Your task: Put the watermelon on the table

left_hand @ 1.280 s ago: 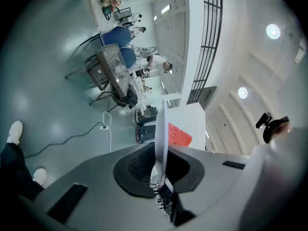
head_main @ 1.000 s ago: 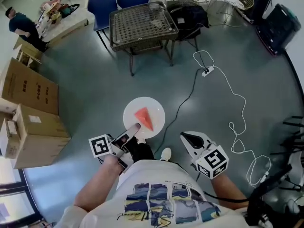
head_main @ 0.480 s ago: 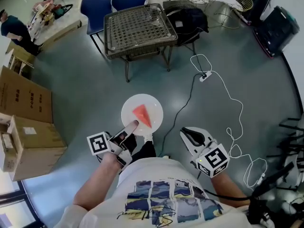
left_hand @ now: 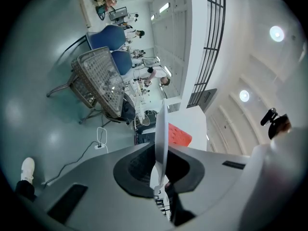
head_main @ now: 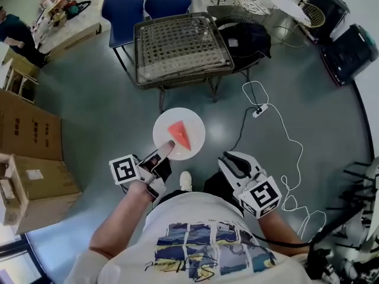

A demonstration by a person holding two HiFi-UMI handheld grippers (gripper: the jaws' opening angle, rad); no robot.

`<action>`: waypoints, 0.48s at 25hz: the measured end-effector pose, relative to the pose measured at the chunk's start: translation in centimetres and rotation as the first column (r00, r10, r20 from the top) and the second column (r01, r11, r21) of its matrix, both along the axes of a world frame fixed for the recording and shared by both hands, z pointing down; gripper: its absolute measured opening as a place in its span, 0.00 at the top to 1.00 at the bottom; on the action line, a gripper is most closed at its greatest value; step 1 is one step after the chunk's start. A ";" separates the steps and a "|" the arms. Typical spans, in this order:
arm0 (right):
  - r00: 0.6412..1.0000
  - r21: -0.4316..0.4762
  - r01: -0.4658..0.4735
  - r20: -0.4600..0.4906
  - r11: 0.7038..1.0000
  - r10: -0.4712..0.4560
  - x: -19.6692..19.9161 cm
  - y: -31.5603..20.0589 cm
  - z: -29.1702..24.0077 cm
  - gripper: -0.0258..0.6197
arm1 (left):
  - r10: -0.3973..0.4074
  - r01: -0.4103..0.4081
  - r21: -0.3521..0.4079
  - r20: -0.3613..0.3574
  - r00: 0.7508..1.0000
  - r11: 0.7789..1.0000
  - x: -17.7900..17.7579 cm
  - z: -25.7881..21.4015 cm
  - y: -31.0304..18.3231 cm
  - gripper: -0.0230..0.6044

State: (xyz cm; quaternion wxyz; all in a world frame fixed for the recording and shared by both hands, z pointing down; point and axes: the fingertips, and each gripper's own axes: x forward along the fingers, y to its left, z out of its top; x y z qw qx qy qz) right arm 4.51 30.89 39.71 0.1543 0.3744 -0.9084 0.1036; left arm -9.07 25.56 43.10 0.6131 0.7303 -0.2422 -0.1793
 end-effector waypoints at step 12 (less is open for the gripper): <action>0.997 -0.053 0.076 -0.002 0.996 -0.076 3.8 -17.2 1.6 0.86 | -0.124 0.123 -0.056 -0.009 0.992 0.991 1.8 2.7 -16.7 0.92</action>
